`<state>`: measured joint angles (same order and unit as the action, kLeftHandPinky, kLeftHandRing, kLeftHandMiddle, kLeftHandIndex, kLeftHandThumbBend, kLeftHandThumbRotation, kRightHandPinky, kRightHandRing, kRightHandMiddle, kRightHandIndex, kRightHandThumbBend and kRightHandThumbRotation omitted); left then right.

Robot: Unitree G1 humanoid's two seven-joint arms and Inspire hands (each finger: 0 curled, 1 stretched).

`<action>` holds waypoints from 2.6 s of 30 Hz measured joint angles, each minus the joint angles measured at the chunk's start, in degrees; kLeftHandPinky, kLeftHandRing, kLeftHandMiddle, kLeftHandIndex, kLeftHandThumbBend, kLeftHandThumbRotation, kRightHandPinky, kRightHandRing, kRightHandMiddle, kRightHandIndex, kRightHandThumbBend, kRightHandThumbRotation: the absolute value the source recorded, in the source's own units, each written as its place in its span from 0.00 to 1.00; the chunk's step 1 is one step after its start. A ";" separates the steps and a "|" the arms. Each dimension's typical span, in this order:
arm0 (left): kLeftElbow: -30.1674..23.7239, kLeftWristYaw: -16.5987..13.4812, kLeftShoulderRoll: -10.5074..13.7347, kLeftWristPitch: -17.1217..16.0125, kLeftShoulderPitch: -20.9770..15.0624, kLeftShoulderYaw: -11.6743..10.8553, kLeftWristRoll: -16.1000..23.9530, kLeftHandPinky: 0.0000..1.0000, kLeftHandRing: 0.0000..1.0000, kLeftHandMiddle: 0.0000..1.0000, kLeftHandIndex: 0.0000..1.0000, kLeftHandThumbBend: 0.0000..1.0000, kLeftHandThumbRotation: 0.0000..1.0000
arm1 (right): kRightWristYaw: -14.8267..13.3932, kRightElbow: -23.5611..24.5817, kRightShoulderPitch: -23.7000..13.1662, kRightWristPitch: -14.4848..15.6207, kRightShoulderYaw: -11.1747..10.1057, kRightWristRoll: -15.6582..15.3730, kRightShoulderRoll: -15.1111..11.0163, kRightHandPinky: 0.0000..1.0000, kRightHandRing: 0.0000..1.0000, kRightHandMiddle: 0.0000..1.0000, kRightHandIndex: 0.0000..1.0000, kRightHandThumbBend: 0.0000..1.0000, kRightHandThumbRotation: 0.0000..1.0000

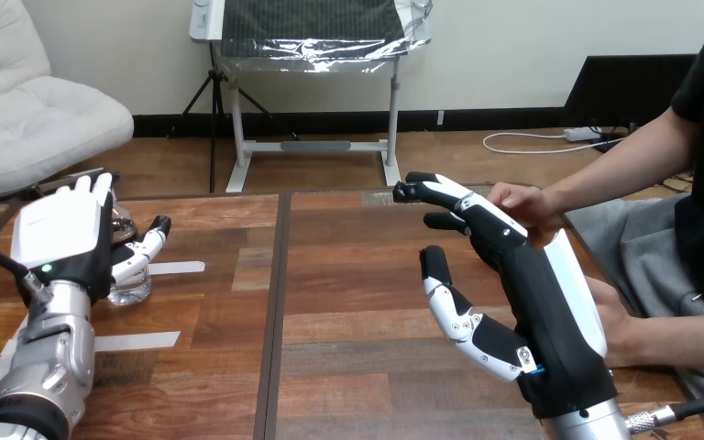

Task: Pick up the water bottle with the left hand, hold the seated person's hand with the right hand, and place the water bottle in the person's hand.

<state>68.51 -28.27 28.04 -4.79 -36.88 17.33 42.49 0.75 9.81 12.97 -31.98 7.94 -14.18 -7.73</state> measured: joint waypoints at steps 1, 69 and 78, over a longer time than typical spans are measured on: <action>0.11 -0.01 -0.02 -0.01 -0.09 0.06 -0.09 0.95 0.96 0.96 0.94 0.47 1.00 | 0.00 0.00 0.00 0.00 0.00 0.00 -0.05 0.77 0.83 0.83 0.74 0.07 0.00; -5.67 -7.91 -2.30 -4.25 6.56 2.34 -2.64 0.95 0.94 0.95 0.94 0.49 1.00 | 0.16 0.03 0.03 -0.34 -0.11 0.57 -1.57 0.66 0.77 0.79 0.72 0.07 0.00; -8.76 -8.67 -2.31 -5.30 8.94 2.22 -3.82 0.95 0.94 0.96 0.94 0.48 1.00 | 0.18 0.03 0.03 -0.34 -0.10 0.60 -1.56 0.66 0.78 0.80 0.72 0.07 0.00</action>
<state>59.75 -36.94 25.73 -10.08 -27.94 19.55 38.68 0.93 9.84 12.99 -32.33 7.84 -13.57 -9.28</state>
